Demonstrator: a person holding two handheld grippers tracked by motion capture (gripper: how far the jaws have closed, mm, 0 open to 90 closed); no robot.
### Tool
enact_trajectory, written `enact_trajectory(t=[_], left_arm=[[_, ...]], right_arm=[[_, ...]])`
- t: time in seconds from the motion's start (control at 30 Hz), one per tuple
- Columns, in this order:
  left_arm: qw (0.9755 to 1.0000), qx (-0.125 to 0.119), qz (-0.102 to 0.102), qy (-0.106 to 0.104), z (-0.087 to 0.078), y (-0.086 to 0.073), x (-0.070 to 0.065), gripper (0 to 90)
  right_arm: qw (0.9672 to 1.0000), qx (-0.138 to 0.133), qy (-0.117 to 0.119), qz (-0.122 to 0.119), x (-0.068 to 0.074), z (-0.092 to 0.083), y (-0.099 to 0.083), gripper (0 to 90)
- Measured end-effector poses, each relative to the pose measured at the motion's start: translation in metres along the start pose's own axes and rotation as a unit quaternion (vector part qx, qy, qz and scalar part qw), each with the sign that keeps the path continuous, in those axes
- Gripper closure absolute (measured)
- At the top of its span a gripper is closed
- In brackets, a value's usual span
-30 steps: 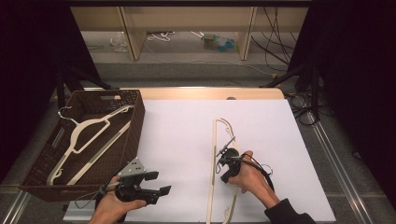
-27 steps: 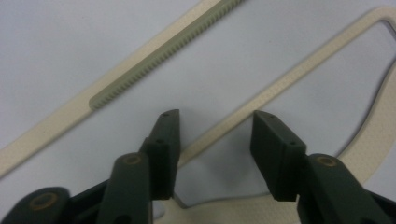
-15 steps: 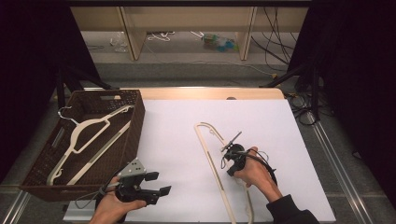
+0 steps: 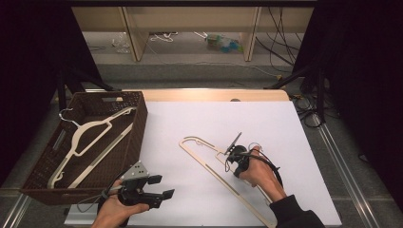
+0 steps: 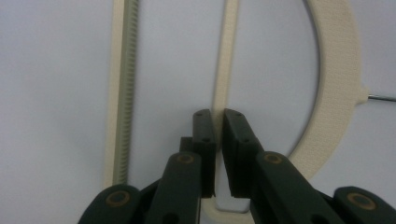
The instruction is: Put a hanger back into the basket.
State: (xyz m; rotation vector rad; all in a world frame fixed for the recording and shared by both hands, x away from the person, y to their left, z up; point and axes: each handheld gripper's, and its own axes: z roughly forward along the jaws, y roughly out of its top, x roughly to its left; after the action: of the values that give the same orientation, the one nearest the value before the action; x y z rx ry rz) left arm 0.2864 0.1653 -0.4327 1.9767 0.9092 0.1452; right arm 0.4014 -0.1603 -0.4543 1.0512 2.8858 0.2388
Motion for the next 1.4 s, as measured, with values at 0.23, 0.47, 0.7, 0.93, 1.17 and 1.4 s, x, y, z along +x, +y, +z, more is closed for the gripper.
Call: enact_trajectory(t=[0.23,0.47,0.7,0.93,1.17,1.4], left_arm=[[1.0000,0.009,-0.001,-0.003,0.004,0.001,0.001,30.4],[0.9998,0.018,-0.003,0.000,0.015,0.003,0.001,30.4],[0.9997,0.005,0.019,0.011,0.035,0.025,0.005,30.5],[0.9980,0.026,0.052,0.025,0.068,0.050,0.014,30.8],[0.9962,0.042,0.070,0.030,0.095,0.068,0.018,30.8],[0.9943,0.059,0.087,0.020,0.117,0.084,0.019,30.8]], right_arm=[[0.9990,-0.009,0.001,-0.044,-0.003,-0.003,-0.004,84.8],[0.9973,-0.009,0.004,-0.073,0.000,-0.008,-0.009,85.0],[0.9951,-0.013,0.004,-0.098,0.006,-0.015,-0.011,85.0],[0.9940,-0.022,0.000,-0.107,0.011,-0.021,-0.013,85.1],[0.9919,-0.036,-0.004,-0.122,0.019,-0.028,-0.013,85.1],[0.9905,-0.043,-0.005,-0.130,0.025,-0.033,-0.012,85.3]])
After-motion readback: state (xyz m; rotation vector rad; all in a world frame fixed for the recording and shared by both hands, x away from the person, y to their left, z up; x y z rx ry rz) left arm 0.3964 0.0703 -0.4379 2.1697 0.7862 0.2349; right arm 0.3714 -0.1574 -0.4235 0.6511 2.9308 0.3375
